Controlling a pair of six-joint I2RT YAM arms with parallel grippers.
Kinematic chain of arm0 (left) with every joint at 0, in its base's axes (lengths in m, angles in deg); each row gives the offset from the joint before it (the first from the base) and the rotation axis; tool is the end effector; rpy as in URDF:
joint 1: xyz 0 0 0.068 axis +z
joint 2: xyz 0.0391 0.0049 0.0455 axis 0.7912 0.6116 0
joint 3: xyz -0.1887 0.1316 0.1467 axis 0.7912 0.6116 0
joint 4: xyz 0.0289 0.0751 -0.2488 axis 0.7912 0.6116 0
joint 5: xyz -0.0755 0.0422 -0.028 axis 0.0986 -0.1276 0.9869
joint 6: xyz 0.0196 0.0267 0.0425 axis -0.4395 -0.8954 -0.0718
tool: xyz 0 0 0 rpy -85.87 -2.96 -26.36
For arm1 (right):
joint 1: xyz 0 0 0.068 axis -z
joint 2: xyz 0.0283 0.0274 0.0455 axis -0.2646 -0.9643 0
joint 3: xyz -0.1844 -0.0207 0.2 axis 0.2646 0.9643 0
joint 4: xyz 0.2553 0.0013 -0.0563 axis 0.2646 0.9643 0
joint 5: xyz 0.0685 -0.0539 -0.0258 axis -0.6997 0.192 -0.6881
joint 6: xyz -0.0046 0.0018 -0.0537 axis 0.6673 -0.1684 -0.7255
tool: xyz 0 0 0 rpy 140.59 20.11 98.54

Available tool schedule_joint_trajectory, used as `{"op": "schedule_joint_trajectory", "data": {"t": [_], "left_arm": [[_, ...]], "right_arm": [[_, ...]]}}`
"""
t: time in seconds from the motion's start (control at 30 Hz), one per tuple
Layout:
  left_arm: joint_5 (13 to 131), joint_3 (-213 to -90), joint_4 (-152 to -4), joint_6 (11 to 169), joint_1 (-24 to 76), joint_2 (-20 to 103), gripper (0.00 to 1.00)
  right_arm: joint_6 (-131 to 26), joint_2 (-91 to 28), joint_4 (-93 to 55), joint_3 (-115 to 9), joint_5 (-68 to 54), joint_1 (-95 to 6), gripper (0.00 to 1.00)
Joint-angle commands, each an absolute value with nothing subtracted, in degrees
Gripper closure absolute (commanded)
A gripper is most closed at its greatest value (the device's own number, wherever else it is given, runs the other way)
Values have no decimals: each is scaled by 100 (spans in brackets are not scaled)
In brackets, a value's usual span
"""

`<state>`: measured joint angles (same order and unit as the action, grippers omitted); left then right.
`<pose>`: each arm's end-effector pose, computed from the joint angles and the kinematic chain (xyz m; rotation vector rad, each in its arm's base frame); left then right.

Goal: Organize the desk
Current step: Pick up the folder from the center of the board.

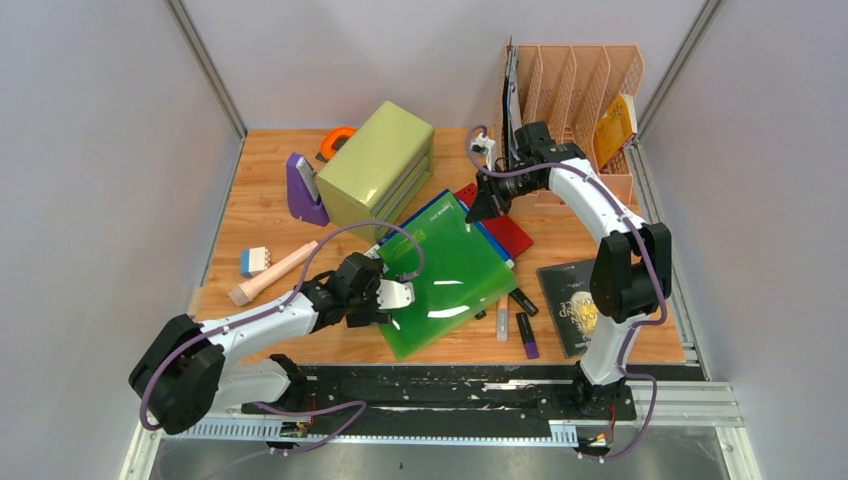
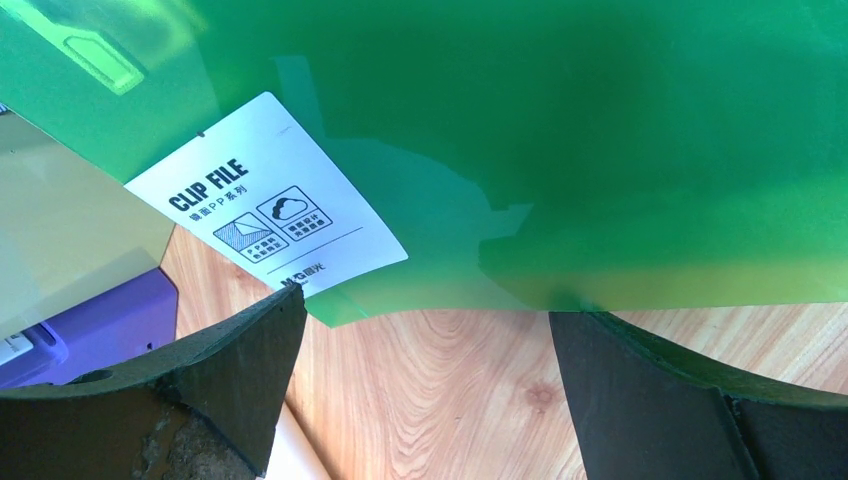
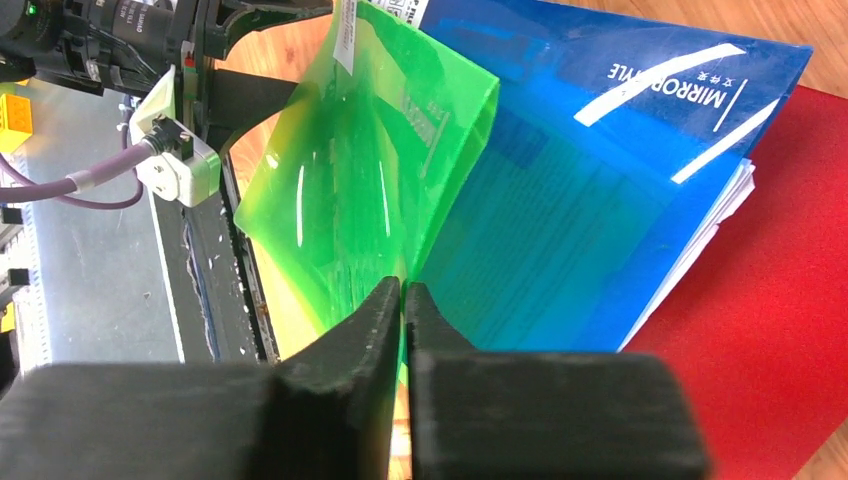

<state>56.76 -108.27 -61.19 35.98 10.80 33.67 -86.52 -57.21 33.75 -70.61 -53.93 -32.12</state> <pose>0.1619 -0.1377 0.1631 1.6412 1.8885 0.1572 0.3594 0.1388 0.2820 -1.1408 2.1356 1.1958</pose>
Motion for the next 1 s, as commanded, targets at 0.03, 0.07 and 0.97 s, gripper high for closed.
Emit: {"op": "schedule_joint_trajectory", "data": {"t": [0.03,0.07,0.97], "left_arm": [[5935,-10990,-7099,3914,1033,3465,0],[5929,-10992,-7085,3919,1035,3448,0],[5872,-11507,-4277,3614,1037,1962,0]], "right_arm": [[-8581,-5927,4182,-7208,-5681,-3656,100],[-8533,-5937,4180,-7283,-5541,-3656,100],[-8298,-5682,4128,-7892,-4891,-3434,100]]}}
